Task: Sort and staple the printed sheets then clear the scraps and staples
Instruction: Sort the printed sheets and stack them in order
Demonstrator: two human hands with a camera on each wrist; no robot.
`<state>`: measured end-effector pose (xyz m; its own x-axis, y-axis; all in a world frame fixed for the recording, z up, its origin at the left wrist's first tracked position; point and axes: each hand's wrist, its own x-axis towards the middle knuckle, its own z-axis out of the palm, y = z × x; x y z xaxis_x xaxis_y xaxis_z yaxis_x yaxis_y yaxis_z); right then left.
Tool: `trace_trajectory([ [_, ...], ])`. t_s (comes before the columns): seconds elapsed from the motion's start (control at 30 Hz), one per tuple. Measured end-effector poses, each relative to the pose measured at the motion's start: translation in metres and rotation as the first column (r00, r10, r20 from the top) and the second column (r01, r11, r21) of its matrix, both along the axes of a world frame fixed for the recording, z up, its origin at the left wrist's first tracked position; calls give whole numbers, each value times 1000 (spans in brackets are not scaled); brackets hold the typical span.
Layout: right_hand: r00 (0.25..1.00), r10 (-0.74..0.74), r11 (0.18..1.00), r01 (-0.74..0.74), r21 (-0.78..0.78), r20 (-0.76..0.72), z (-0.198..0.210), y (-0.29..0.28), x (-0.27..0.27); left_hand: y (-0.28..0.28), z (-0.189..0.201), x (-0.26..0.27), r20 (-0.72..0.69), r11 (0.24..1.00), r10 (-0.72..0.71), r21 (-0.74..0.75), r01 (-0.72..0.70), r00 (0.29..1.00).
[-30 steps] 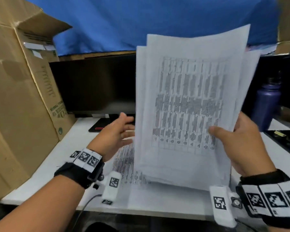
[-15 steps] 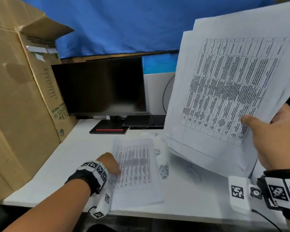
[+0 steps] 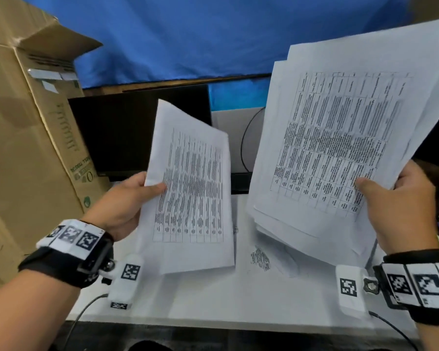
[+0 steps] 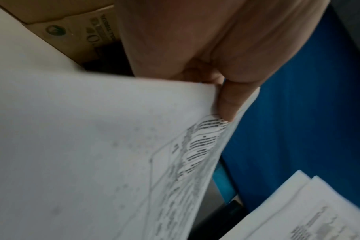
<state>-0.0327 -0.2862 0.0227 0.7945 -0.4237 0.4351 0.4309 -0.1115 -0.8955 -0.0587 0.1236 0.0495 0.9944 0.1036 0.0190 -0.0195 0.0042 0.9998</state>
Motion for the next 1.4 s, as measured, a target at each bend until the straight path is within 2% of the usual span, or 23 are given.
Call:
trace_trajectory([
  [0.13, 993, 94, 993, -89, 79, -73, -12, 17, -1, -7, 10, -8, 99, 990, -8, -138, 21, 995],
  [0.27, 955, 255, 964, -237, 124, -151, -22, 42, -3, -42, -2, -9, 48, 968, -39, -247, 49, 998],
  [0.43, 841, 481, 873, -433, 225, -247, -31, 73, -12, -87, -37, -1, -58, 990, -5, -143, -3, 998],
  [0.53, 810, 517, 854, -466, 231, -276, -29, 74, -17, -95, -46, -3, -87, 986, 17, -162, -31, 996],
  [0.6, 779, 568, 821, -512, 252, -265, -18, 71, -22, -95, -44, -6, -37, 985, 33, -168, -39, 999],
  [0.67, 729, 663, 729, -579, 366, -168, -10, 64, -22, -93, -39, -10, 84, 988, 114, -112, -104, 990],
  [0.73, 701, 702, 690, -627, 360, -125, -2, 61, -23, -94, -34, -17, 211, 983, 184, -39, -180, 960],
  [0.77, 704, 694, 715, -649, 260, -151, -2, 61, -23, -95, -33, -20, 266, 976, 211, -2, -219, 940],
  [0.83, 795, 558, 812, -582, -42, -236, -2, 63, -24, -97, -37, -25, 356, 956, 235, 83, -281, 904],
  [0.87, 837, 490, 833, -531, -152, -243, -2, 65, -26, -98, -40, -28, 385, 945, 228, 133, -298, 894],
  [0.9, 866, 442, 851, -488, -195, -234, -4, 66, -25, -98, -44, -31, 401, 932, 215, 189, -310, 890],
  [1.0, 897, 402, 900, -424, -103, -185, -14, 71, -27, -97, -62, -40, 389, 918, 190, 256, -304, 901],
  [1.1, 905, 410, 911, -411, 10, -118, -25, 74, -26, -95, -80, -47, 337, 943, 189, 199, -266, 922],
  [1.27, 927, 372, 927, -368, 80, -45, -31, 84, -30, -100, -89, -53, 305, 963, 195, 123, -241, 932],
  [1.4, 960, 279, 958, -276, 73, -24, -34, 89, -33, -103, -94, -55, 238, 998, 70, -17, -68, 969],
])
